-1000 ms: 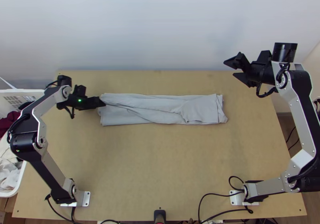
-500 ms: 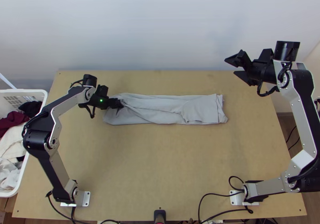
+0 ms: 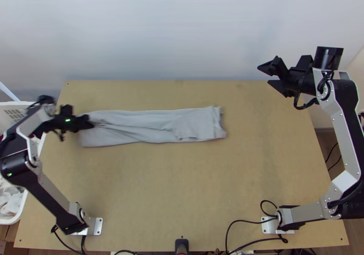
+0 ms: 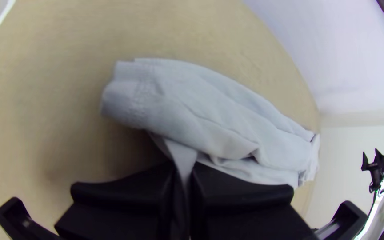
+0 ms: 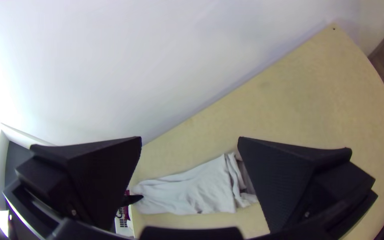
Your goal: Fold the t-shirt
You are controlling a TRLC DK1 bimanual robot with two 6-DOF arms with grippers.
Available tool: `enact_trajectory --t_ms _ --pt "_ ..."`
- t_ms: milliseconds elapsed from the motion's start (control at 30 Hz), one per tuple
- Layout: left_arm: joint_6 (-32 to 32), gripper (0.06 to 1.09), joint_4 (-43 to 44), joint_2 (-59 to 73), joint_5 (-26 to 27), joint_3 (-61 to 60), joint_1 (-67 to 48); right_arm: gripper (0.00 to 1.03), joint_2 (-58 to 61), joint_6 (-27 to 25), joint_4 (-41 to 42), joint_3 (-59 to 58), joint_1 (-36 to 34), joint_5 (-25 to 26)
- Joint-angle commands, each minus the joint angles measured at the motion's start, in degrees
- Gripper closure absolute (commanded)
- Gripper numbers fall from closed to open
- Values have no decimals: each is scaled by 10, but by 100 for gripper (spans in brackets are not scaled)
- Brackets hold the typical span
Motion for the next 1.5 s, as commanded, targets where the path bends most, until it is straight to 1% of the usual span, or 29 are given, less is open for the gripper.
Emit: enact_trajectory --t_ms 0,133,267,433,633,767,900,1000,1400,1433,1467 --pt "34 100 -48 -66 6 30 4 5 -16 5 6 -14 -1 -4" --pt "19 100 -91 -136 18 44 -45 5 -18 5 6 -18 0 -4" --pt "-36 100 -95 -181 18 64 -134 5 -20 3 6 -22 2 -3" --pt "-112 100 -99 -176 17 121 -261 5 -23 1 6 -26 1 -3" --pt "-177 100 -91 -98 -8 212 -380 5 -29 0 6 -27 0 -3" --pt "-204 100 -90 -33 -34 277 -440 5 -32 0 6 -27 -2 -3" --pt "-226 100 -90 34 -48 342 -487 5 -35 -2 6 -27 -2 -3" --pt "-236 100 -91 74 -61 378 -513 5 -36 -2 8 -26 -2 -3" --pt "-279 100 -89 177 -69 495 -581 5 -48 -2 20 -55 0 -3" --pt "-282 100 -88 183 -69 501 -585 5 -49 -2 22 -58 0 -3" --pt "-286 94 -80 188 -69 504 -591 5 -50 -2 22 -61 0 -3"
